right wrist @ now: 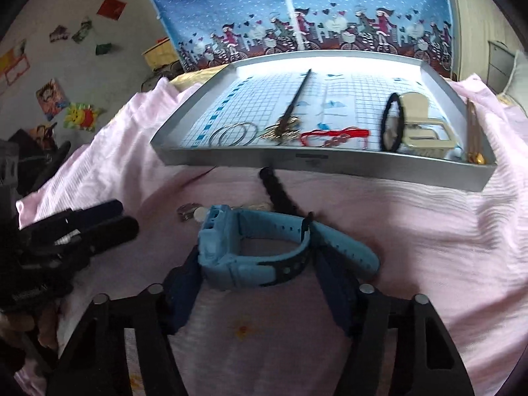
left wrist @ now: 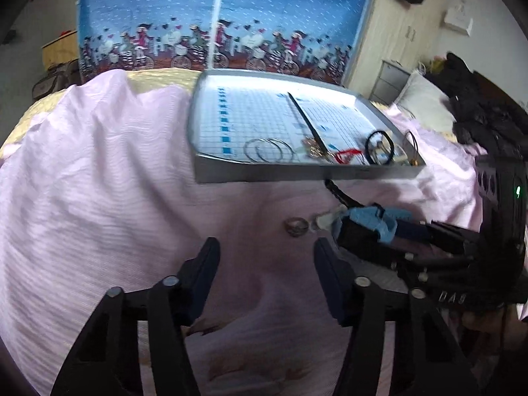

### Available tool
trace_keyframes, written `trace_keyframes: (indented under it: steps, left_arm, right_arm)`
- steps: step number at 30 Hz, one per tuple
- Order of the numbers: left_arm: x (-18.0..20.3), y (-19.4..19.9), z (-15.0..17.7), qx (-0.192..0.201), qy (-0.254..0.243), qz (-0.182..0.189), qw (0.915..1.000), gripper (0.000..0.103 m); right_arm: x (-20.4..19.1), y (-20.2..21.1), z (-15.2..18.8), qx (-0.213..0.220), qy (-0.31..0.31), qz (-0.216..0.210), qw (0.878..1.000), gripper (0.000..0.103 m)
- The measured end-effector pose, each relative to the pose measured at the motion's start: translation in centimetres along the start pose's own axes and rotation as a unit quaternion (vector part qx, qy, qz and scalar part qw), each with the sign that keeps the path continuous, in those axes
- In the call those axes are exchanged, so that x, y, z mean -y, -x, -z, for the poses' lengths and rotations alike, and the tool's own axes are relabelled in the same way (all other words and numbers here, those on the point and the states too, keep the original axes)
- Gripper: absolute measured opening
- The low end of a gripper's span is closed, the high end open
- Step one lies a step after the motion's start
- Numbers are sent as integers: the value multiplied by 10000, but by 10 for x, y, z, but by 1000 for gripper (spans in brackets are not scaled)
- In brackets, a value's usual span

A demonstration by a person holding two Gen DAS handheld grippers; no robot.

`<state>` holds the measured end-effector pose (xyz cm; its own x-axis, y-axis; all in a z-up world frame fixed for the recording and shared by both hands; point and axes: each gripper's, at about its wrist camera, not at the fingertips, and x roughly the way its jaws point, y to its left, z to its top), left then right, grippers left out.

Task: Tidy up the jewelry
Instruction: 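Grasp the silver ring with the left tool while the right tool grasps the light-blue watch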

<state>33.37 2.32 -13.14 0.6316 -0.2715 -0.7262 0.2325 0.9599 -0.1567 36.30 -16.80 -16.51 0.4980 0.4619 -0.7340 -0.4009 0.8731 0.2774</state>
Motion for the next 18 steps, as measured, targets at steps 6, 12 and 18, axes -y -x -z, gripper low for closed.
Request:
trace_keyframes:
  steps: [6,12,18]
  left_arm:
    - [17,-21,-6,-186,-308,173,9992,30]
    - [27,-51,-13,-541,-520,84,9971,25]
    - [17,-67,-18,-627,-219,80,9978,25]
  right_arm:
    - [12,5,-2,45,-86,-31,9999,55]
    - [14,5,-3,40,-150,-77,9999,54]
    - [18,3,-1,39,-240,-174,9996,54]
